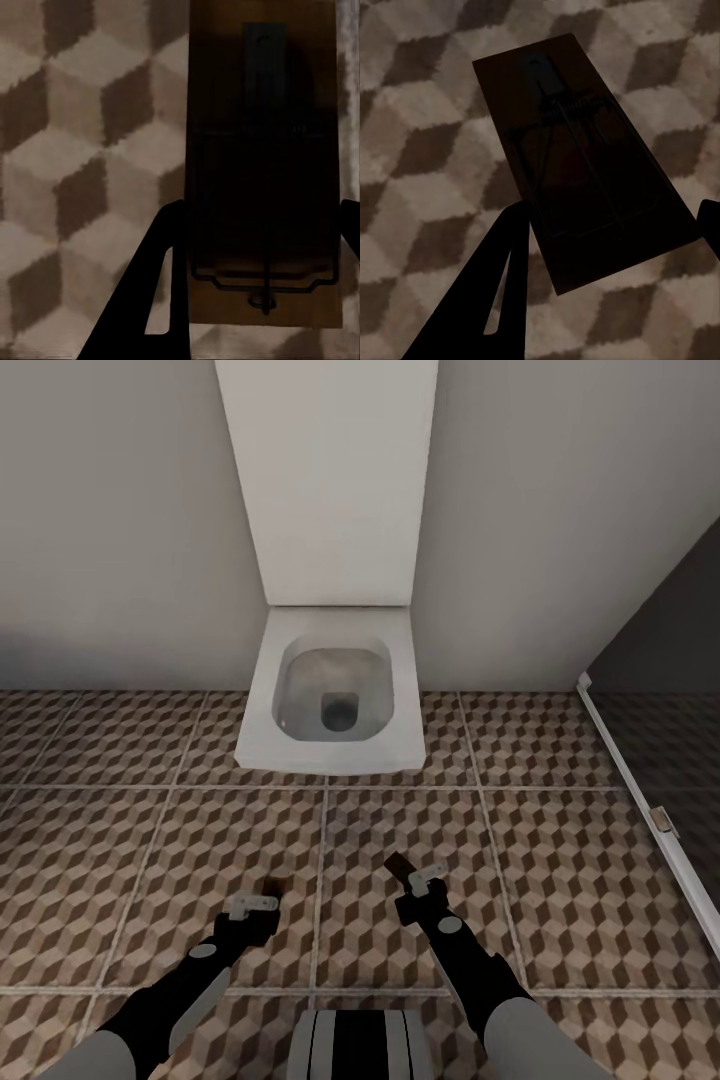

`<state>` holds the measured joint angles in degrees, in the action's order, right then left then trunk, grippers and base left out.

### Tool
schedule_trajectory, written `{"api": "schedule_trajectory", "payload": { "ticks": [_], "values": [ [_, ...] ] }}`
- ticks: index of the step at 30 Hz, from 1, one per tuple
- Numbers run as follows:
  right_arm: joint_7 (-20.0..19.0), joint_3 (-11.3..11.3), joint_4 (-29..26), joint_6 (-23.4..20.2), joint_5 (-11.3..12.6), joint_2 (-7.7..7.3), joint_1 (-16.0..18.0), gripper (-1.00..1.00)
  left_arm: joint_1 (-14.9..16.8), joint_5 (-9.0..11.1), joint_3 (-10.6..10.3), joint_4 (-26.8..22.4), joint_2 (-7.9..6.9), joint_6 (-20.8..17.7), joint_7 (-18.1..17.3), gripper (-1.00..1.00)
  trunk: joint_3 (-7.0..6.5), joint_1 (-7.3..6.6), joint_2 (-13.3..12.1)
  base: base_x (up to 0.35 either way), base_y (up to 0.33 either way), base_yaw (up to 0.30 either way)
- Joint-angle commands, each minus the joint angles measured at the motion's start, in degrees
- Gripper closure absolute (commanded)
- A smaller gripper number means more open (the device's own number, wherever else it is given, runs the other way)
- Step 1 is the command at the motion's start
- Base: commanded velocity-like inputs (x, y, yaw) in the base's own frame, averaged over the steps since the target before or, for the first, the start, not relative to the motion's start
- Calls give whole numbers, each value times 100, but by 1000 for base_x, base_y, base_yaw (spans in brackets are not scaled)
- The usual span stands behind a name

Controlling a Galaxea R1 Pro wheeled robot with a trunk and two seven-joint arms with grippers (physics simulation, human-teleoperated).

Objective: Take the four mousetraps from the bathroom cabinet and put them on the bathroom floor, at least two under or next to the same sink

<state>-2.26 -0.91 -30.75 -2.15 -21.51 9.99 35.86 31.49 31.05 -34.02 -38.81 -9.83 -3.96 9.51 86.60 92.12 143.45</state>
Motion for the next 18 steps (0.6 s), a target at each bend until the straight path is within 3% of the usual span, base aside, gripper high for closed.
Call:
{"api": "schedule_trajectory", "payload": {
  "ticks": [1, 8, 10, 18],
  "values": [
    [6, 3, -10, -23, -55, 1, 0, 100, 5, 36, -45, 11, -10, -16, 30, 100, 3, -1, 2, 0, 0, 0],
    [6, 3, -9, -18, -55, 1, 0, 100, 5, 33, -38, 92, -10, 98, -85, 100, 3, -1, 2, 0, 0, 0],
    [6, 3, -11, -8, -56, 1, 0, 100, 6, 33, -43, 35, -15, 376, -113, 100, 3, -1, 2, 0, 0, 0],
    [6, 3, -18, 10, -63, 1, 0, 100, 6, 33, -44, -159, -25, 435, -155, 100, 3, -1, 2, 0, 0, 0]
  ]
}}
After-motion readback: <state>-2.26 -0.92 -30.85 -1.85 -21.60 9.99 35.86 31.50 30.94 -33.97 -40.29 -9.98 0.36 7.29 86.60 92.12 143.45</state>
